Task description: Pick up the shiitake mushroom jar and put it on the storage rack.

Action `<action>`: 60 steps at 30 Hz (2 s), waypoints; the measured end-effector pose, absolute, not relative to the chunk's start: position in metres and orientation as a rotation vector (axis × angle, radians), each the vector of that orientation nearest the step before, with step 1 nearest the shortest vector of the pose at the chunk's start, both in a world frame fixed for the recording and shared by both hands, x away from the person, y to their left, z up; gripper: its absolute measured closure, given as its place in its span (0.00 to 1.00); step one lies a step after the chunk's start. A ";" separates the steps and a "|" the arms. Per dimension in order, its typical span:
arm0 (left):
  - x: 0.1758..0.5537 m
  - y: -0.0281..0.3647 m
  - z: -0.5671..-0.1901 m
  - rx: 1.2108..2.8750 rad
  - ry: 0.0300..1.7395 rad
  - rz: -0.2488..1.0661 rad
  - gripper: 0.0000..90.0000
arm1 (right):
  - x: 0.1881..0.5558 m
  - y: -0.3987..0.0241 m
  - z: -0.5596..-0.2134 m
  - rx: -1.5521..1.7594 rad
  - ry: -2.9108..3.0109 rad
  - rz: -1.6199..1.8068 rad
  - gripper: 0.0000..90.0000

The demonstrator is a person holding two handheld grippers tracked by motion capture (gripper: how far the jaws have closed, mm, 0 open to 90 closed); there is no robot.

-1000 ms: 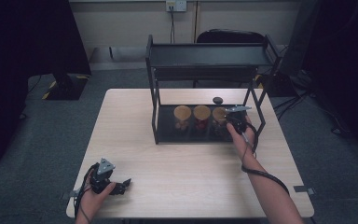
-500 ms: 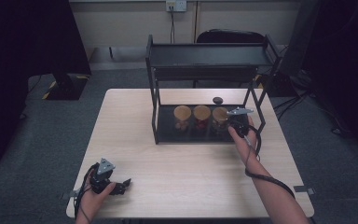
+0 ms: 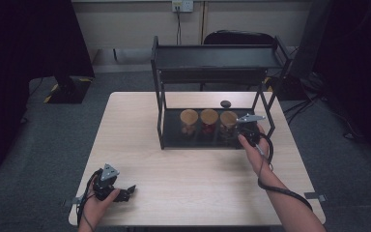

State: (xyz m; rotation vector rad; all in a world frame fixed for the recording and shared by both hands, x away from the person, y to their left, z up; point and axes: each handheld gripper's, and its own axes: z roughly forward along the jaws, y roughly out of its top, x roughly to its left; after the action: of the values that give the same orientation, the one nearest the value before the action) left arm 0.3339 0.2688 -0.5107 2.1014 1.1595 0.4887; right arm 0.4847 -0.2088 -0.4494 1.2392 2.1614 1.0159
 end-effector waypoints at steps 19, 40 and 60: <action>0.334 0.269 -0.511 2.101 1.159 0.489 0.00 | 0.466 -0.217 -0.451 1.223 2.216 1.038 0.04; 0.334 0.269 -0.511 2.101 1.160 0.489 0.00 | 0.448 -0.218 -0.449 1.178 2.249 1.063 0.05; 0.334 0.269 -0.511 2.102 1.159 0.489 0.00 | 0.430 -0.225 -0.444 1.159 2.251 1.082 0.05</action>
State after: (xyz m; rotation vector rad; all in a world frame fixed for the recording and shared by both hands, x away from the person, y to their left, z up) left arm 0.3339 0.2688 -0.5107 2.1017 1.1593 0.4888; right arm 0.4300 -0.2245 -0.4439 1.1587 2.2511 1.0825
